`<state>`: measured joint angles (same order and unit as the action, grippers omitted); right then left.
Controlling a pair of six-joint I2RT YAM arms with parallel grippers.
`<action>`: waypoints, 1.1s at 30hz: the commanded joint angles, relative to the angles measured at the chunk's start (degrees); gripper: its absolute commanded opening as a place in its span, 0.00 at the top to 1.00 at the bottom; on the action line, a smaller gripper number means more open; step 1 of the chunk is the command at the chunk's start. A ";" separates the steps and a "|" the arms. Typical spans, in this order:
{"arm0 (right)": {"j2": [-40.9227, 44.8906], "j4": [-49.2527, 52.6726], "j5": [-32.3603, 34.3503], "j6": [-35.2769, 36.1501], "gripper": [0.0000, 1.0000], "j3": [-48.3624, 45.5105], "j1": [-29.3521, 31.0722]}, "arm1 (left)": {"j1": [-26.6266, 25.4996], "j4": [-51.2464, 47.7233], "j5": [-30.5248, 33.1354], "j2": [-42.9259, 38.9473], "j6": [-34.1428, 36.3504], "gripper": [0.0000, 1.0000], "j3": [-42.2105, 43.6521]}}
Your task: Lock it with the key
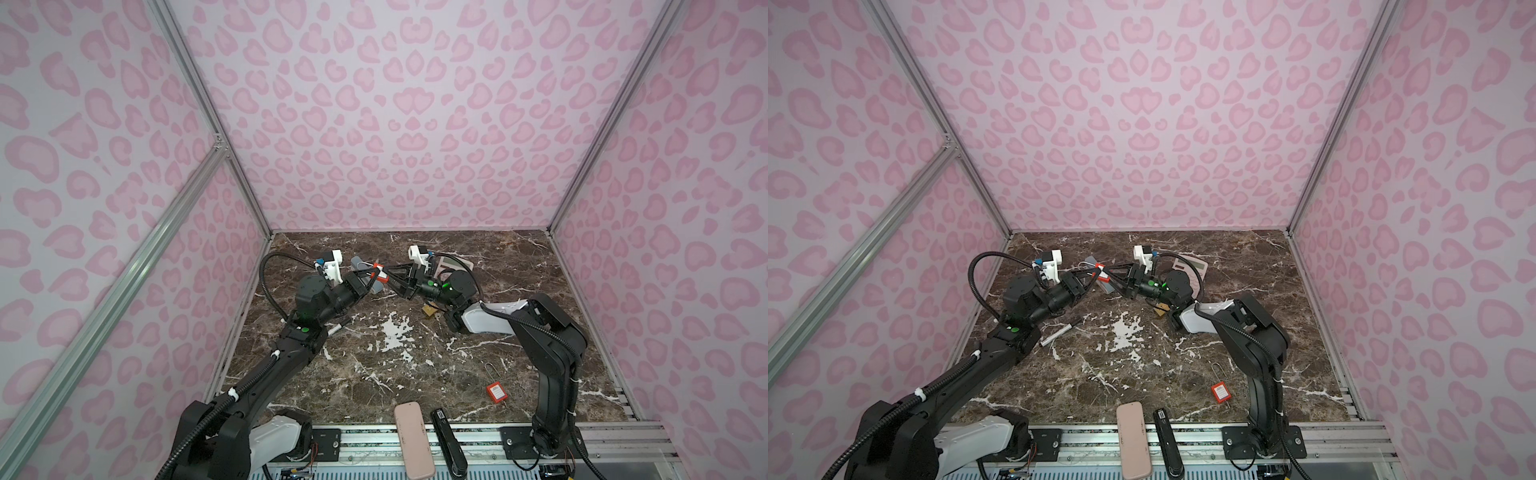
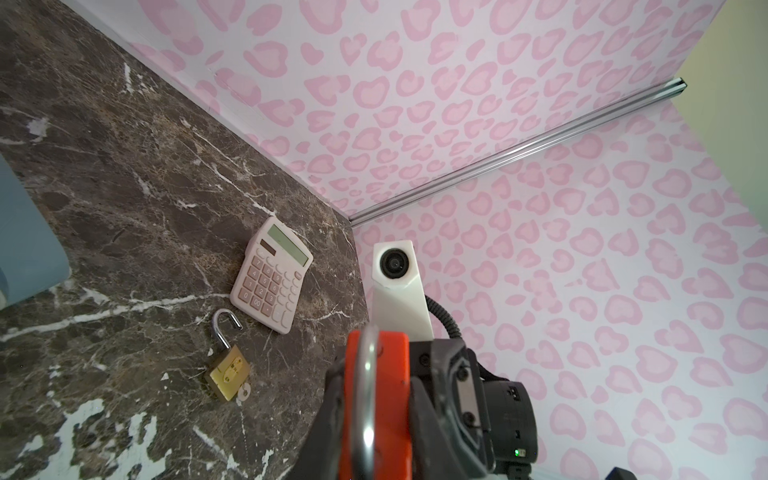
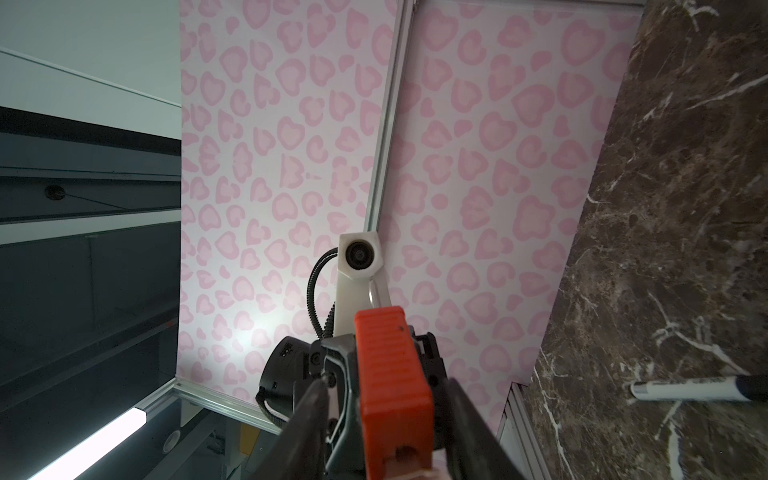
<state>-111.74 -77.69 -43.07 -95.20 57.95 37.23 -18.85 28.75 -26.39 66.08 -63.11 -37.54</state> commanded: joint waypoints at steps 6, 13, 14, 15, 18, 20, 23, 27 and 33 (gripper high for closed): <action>-0.27 -7.35 0.53 -2.96 0.40 -3.38 -1.69 | 0.30 2.31 0.24 -0.35 0.36 0.85 -0.84; -1.05 -7.89 -0.13 -3.22 0.43 -4.50 -1.64 | 0.39 2.52 0.25 -0.25 0.29 0.85 -1.13; -1.14 -8.07 -0.29 -3.32 0.44 -4.68 -1.56 | 0.33 2.45 0.20 -0.25 0.27 0.85 -1.16; -1.28 -8.18 -0.52 -3.46 0.45 -4.82 -1.46 | 0.35 2.49 0.17 -0.25 0.28 0.85 -1.29; -1.63 -8.69 -0.97 -3.73 0.49 -5.35 -1.24 | 0.35 2.42 0.23 -0.14 0.29 0.85 -1.21; -1.62 -9.05 -1.06 -3.85 0.52 -5.88 -1.04 | 0.32 2.48 0.25 -0.08 0.27 0.85 -1.39; -1.64 -9.37 -1.24 -3.85 0.55 -6.56 -0.87 | 0.34 2.53 0.19 0.01 0.32 0.85 -1.39; -1.67 -9.45 -1.38 -3.67 0.63 -6.93 -0.78 | 0.31 2.51 0.15 0.18 0.27 0.85 -1.39; -1.72 -9.72 -1.14 -3.67 0.73 -6.46 -0.80 | 0.35 2.51 0.24 0.10 0.19 0.85 -1.31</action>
<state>-112.86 -85.84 -43.53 -98.85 51.29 36.36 -18.48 28.27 -26.28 66.19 -63.07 -38.06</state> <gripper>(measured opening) 0.271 0.226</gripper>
